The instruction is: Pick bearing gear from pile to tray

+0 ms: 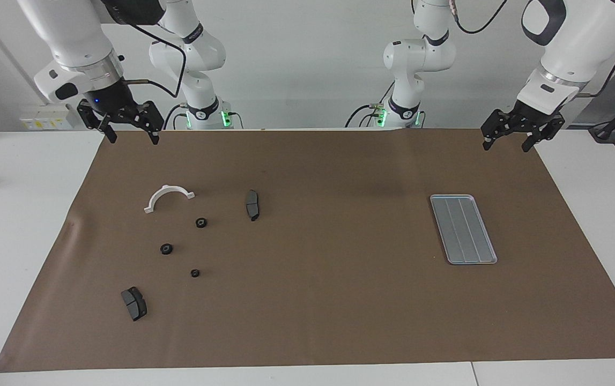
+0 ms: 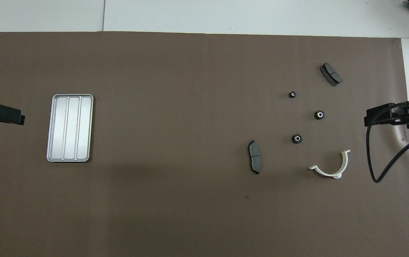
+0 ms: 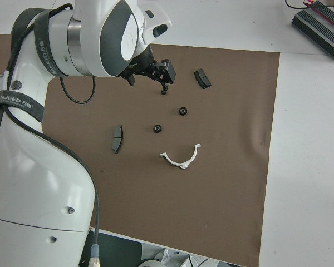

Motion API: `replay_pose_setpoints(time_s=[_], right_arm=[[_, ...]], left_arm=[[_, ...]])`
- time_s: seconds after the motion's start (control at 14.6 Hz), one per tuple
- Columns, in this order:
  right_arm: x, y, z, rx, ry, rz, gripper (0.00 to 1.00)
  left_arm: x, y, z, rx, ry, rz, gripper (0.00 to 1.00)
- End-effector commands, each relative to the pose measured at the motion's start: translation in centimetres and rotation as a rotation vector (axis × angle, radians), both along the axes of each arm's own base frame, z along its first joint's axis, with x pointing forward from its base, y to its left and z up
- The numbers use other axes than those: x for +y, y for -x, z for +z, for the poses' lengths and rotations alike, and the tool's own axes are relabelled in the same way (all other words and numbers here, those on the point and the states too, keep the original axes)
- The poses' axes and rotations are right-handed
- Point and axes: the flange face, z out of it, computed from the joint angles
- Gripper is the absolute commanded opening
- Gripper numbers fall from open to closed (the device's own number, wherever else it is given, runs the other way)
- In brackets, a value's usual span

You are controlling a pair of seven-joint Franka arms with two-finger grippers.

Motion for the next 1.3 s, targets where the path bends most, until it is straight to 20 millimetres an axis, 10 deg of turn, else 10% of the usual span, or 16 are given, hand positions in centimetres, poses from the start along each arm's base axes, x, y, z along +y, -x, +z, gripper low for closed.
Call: replay_pose_setpoints(time_s=[0.0,0.75,1.23], right_arm=[[-0.2,0.7,0.3,-0.003,-0.008,-0.002,1.00],[-0.4,0.8,-2.7,-0.019,-0.020,-0.002,1.00],[3.6,-2.7,-14.0,-0.068,-0.028,0.068,1.00]], left_arm=[[0.5,0.7,0.1,-0.002,-0.015,-0.003,1.00],[0.4,0.7,0.1,-0.002,-0.015,-0.006,1.00],[0.5,0.7,0.1,-0.002,-0.016,-0.005,1.00]])
